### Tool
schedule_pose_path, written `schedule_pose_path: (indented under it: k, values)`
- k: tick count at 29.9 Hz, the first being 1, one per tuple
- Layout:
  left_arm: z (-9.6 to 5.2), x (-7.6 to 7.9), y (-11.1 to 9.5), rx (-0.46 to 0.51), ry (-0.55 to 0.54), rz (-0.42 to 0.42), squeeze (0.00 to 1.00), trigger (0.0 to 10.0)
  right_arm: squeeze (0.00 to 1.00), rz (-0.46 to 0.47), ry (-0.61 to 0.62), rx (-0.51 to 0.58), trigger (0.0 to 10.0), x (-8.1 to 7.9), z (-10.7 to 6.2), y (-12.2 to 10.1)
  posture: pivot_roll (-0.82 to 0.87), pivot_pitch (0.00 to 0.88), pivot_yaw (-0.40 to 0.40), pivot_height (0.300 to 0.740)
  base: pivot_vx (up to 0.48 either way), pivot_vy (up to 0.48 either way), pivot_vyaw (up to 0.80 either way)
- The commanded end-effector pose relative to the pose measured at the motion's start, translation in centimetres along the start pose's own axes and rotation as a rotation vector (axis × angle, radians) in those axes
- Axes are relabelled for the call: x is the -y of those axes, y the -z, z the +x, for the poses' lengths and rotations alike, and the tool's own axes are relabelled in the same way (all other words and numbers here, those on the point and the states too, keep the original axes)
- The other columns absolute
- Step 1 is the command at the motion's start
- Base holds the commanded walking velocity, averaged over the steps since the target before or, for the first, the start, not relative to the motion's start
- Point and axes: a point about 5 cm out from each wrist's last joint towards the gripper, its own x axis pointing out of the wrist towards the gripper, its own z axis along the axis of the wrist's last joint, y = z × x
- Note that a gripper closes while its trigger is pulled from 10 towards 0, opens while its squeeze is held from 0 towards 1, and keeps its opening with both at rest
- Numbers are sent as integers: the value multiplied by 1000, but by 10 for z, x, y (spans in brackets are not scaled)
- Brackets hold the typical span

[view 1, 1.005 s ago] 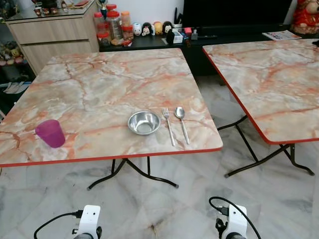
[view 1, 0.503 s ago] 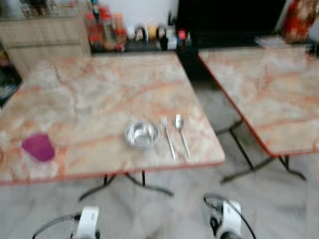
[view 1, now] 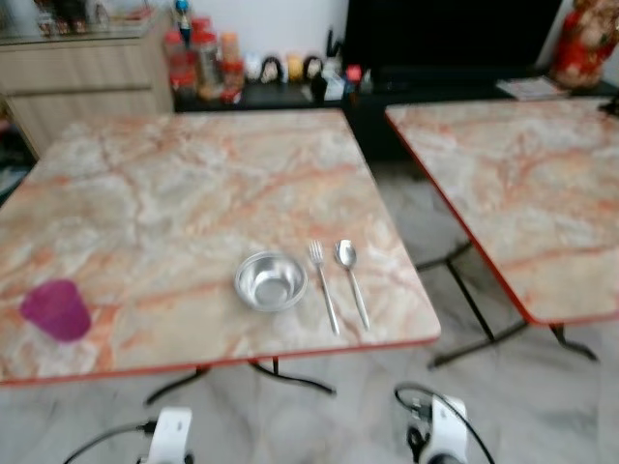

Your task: Setting the table

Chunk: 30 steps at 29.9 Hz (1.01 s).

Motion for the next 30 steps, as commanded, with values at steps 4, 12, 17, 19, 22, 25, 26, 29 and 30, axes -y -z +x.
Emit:
schedule_pose_path:
  k: [4,12,17,19,22,25,26,29,30]
  values:
    - [-2,-11,6,28,-100,-193,0,10000,0,-8,7,-4,10000,5,0,0,53,0,-9,740,0,0,0]
    - [-11,-38,3,212,-224,-288,0,10000,0,-29,-1,-11,10000,5,0,1,89,0,-19,740,0,0,0]
    - [-22,-51,-6,387,-264,-296,0,10000,0,-46,-17,-16,10000,1,0,1,97,0,-20,740,0,0,0]
    - [-27,-57,-11,442,-307,-330,0,10000,0,-52,-19,-20,10000,1,0,1,101,0,-20,740,0,0,0]
    - [-45,-71,-41,660,-368,-357,0,10000,0,-56,-25,-10,10000,2,0,0,111,0,-29,740,0,0,0]
    - [-58,-73,-64,779,-391,-371,0,10000,0,-76,-28,-20,10000,3,0,1,121,0,-35,740,0,0,0]
    - [-58,-73,-64,779,-391,-371,0,10000,0,-76,-28,-20,10000,3,0,1,121,0,-35,740,0,0,0]
    - [-68,-71,-90,883,-403,-390,0,10000,0,-86,-31,-23,10000,3,0,1,125,0,-36,740,0,0,0]
    - [-78,-64,-111,959,-389,-375,0,10000,0,-82,-33,-21,10000,2,0,1,119,0,-32,740,0,0,0]
